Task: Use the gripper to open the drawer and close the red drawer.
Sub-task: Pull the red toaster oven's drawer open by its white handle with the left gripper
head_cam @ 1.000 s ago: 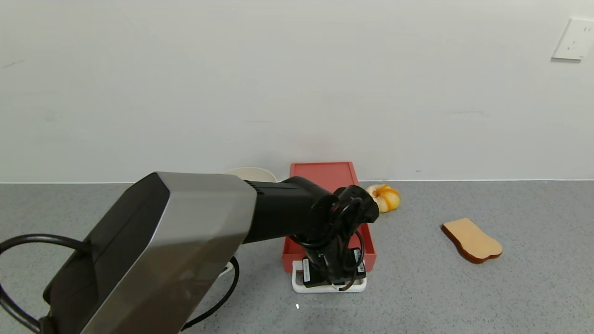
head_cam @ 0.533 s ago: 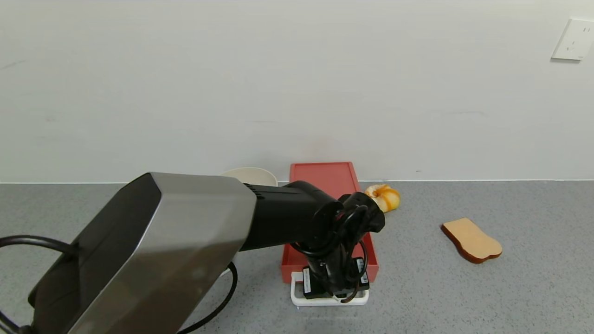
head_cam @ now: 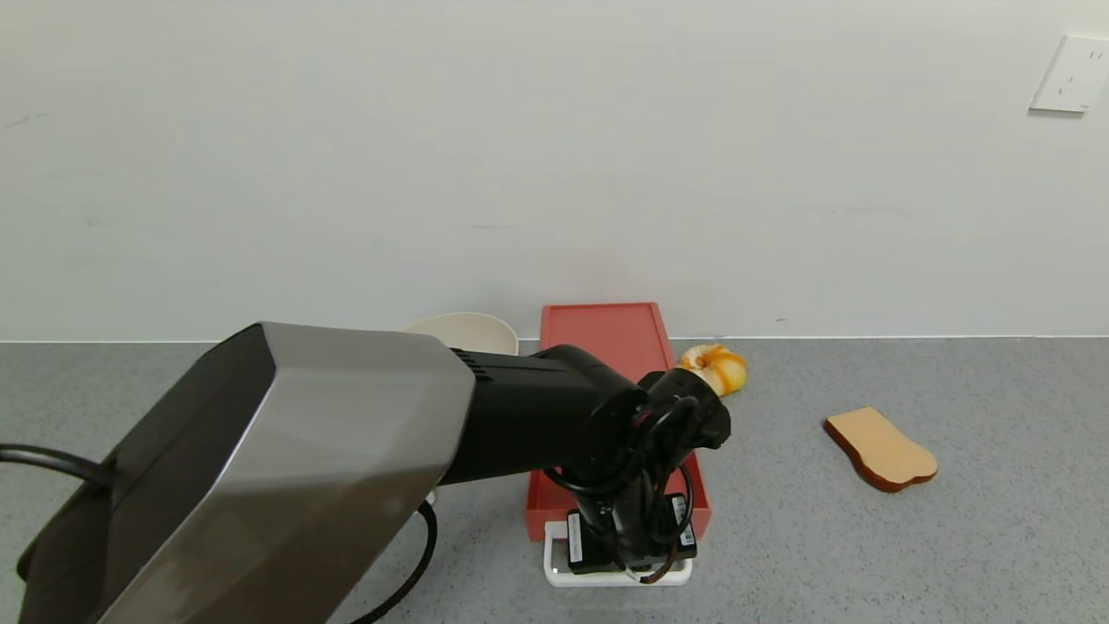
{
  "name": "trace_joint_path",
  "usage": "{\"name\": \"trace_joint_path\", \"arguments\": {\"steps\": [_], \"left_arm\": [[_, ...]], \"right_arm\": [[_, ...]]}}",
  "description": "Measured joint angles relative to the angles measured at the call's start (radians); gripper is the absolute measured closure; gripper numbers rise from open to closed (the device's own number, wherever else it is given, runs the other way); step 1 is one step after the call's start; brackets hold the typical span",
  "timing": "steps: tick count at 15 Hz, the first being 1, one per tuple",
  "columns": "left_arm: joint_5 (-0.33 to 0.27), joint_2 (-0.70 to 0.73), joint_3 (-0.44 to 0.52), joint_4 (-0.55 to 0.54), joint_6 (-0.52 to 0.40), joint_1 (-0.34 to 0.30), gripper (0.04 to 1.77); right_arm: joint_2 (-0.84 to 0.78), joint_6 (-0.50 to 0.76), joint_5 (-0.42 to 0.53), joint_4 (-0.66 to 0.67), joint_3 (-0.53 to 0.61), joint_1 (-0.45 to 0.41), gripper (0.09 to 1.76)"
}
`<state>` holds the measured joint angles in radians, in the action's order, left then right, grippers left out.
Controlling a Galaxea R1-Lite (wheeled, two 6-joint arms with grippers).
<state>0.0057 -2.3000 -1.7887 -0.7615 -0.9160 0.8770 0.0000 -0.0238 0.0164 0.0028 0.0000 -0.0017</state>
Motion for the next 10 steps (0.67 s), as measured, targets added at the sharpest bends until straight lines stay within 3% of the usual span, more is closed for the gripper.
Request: {"name": "trace_joint_path", "arguments": {"steps": [7,10], "left_arm": [[0.000,0.039,0.026,0.002,-0.007,0.016,1.70],[-0.006,0.099,0.022,-0.004,0.034,0.016,1.70]], "right_arm": [[0.000,0.000,0.000,0.000,0.000,0.000,0.14],[0.000,0.000,0.000,0.000,0.000,0.000,0.14]]}}
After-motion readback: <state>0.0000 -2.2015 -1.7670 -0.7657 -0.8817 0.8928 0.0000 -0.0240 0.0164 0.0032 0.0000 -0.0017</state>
